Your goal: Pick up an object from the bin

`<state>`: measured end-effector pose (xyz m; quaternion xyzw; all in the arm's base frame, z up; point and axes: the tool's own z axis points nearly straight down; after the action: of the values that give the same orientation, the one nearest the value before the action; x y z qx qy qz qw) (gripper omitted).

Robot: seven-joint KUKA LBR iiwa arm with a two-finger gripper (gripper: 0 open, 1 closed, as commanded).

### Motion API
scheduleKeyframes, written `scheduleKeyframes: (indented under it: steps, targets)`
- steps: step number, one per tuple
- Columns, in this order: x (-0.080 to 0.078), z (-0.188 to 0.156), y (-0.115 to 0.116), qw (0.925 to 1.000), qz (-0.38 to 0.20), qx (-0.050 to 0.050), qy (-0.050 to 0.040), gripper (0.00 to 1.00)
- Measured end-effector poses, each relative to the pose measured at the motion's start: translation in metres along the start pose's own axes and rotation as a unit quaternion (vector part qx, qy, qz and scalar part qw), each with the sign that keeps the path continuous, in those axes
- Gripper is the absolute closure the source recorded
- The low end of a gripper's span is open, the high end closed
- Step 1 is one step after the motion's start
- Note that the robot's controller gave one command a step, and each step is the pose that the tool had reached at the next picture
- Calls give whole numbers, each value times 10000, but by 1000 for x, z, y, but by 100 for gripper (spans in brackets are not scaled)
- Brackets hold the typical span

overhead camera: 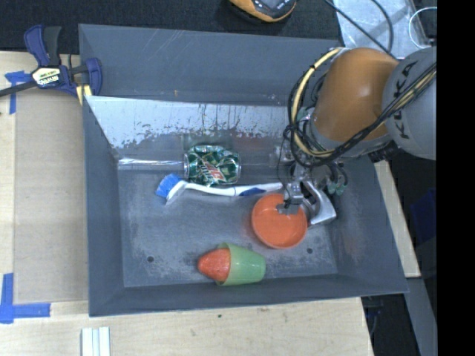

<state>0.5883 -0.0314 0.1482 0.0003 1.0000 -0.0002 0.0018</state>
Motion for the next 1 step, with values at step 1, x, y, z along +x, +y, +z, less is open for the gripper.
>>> scheduleKeyframes:
  steps: [1]
  targets:
    - [13, 79, 8, 9990, -443, -4, 35, 0]
